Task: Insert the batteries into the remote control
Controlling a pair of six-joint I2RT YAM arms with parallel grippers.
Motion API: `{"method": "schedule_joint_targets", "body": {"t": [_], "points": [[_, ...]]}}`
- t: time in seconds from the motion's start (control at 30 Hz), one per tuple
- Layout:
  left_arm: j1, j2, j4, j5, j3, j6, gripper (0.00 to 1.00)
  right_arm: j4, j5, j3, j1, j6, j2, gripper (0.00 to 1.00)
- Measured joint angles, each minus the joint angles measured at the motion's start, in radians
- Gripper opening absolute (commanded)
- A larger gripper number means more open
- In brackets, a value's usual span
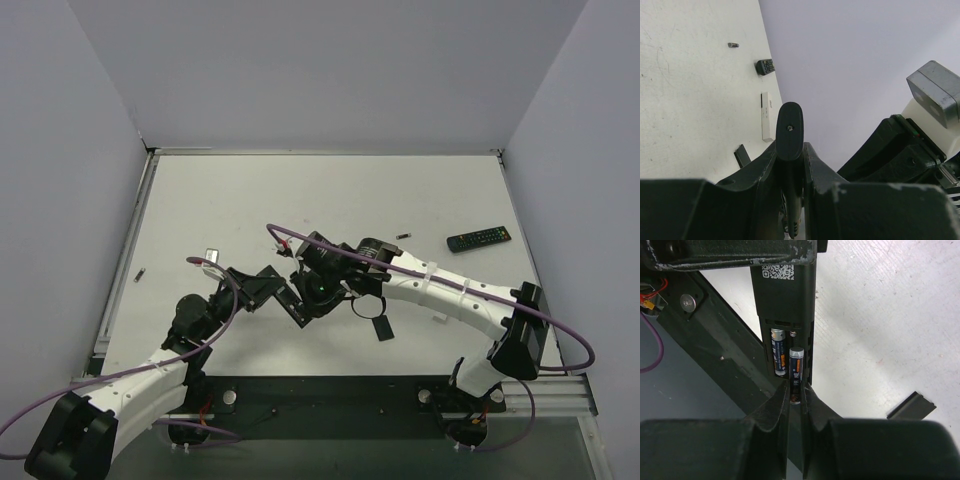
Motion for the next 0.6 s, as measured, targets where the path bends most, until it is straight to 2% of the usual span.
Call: {"method": "schedule_joint_targets", "body": {"t": [0.47,0.6], "points": [[0.0,-0.012,0.007,0.0,0.0,-0.02,0.0,-0.003,-0.013,0.014,0.014,0.015,0.021,0.0],[0.0,-0.014,0.007,0.0,0.0,-0.021,0.0,-0.006,-0.006,0.018,0.014,0.025,0.021,0.08]]}}
